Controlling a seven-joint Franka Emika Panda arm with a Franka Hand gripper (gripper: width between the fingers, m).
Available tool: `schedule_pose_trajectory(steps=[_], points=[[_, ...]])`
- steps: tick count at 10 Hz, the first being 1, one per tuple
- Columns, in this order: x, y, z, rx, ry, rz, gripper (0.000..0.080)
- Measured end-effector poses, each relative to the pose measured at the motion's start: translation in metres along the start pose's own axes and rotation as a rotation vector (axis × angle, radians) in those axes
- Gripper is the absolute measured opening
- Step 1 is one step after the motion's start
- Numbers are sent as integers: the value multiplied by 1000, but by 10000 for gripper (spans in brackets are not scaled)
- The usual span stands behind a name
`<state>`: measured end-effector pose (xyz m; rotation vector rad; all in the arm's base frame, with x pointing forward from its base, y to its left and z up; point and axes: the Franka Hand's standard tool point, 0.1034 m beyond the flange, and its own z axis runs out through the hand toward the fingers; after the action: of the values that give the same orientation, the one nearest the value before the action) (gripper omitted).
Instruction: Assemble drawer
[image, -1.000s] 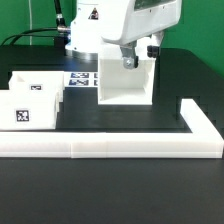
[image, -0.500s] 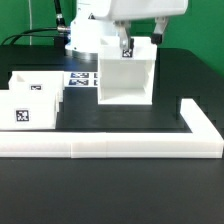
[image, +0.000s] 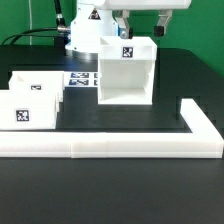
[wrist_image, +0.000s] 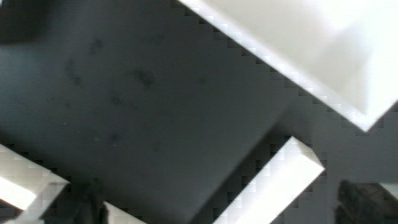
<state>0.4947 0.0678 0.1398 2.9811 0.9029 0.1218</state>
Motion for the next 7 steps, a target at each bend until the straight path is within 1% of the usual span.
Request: schedule_pose_trajectory(steps=[1,2,3,4,5,7], points=[[0,0,0,0,0,2,650],[-7,-7,-1,-7,-2,109,650],[-20,-23,-3,-16,-11,199,650],[-32,-38,-1,-19,-28,297,650],[-37,-43,2,-10,-35,316,650],[-37,-42,3,-9,-35,313,650]])
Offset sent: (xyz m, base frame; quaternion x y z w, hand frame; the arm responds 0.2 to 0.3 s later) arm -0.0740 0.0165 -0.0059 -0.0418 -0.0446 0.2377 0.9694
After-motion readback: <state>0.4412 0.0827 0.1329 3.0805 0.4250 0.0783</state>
